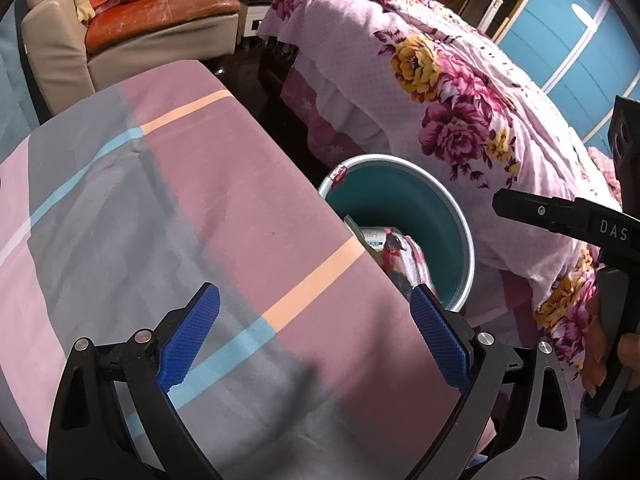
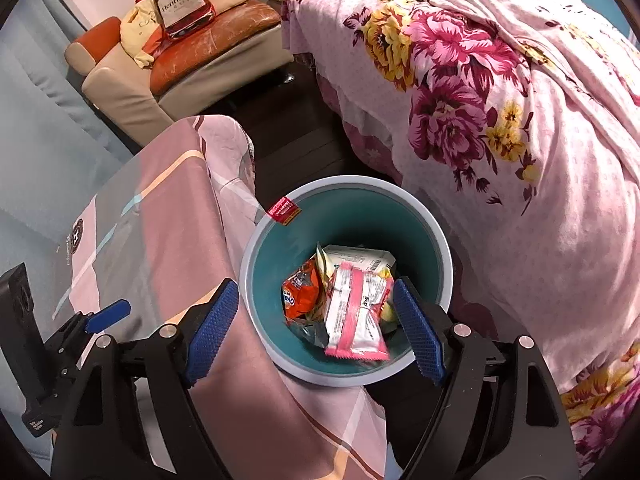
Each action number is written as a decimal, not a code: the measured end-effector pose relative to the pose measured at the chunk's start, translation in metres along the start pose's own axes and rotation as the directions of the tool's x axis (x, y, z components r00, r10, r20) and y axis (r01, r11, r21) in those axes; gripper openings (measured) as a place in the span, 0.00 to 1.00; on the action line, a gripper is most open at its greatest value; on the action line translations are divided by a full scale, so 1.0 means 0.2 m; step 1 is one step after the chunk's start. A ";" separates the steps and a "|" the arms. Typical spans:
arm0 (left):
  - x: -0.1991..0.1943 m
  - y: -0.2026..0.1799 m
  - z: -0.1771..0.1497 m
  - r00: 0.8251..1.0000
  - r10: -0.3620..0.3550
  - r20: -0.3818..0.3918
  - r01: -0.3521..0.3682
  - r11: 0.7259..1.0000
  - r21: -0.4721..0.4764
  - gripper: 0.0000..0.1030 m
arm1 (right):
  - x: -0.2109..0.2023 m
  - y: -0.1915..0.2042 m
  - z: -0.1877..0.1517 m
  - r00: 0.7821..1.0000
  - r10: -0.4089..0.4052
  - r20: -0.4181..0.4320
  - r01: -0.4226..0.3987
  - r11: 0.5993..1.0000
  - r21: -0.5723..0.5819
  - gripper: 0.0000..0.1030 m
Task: Collect trash
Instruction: 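Open the left gripper to drop the bag while the right gripper releases the wrapper, then move both grippers back over the table toward the paper cup and tissue, then grasp the white paper cup rim with the left gripper while the right gripper grasps the tissue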
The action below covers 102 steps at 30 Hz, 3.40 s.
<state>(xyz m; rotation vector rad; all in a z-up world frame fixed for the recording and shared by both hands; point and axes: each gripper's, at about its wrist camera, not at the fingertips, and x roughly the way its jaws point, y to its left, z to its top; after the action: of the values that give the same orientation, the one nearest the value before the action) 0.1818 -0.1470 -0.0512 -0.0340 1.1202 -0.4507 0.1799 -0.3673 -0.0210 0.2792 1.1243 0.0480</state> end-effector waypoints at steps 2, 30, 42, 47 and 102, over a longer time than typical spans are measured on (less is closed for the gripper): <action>-0.02 0.00 -0.01 1.000 0.000 0.004 0.000 1.000 0.000 0.93 | -0.01 0.02 -0.01 1.000 0.002 -0.001 -0.002 1.000 -0.007 0.74; -0.61 0.42 -0.61 0.989 0.137 0.046 -0.138 0.990 0.006 0.93 | -0.23 0.68 -0.47 0.994 0.076 -0.078 -0.097 0.945 -0.313 0.80; -0.90 0.84 -1.00 0.964 0.261 0.040 -0.254 0.958 -0.132 0.93 | -0.10 1.20 -0.94 0.960 0.108 -0.257 -0.230 0.828 -0.511 0.80; -0.95 0.94 -1.10 0.962 0.269 0.036 -0.258 0.948 -0.188 0.93 | -0.03 1.41 -1.16 0.942 0.098 -0.322 -0.280 0.760 -0.587 0.80; -0.71 0.69 -1.17 0.970 0.244 0.004 -0.240 0.956 -0.167 0.13 | -0.04 1.15 -1.01 0.965 0.150 -0.217 -0.240 0.841 -0.485 0.07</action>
<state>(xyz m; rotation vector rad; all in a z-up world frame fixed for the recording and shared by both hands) -0.0267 0.0771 -0.0685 -0.0468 1.1194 -0.1374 0.0195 -0.1082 -0.0376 -0.0896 1.2068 0.5556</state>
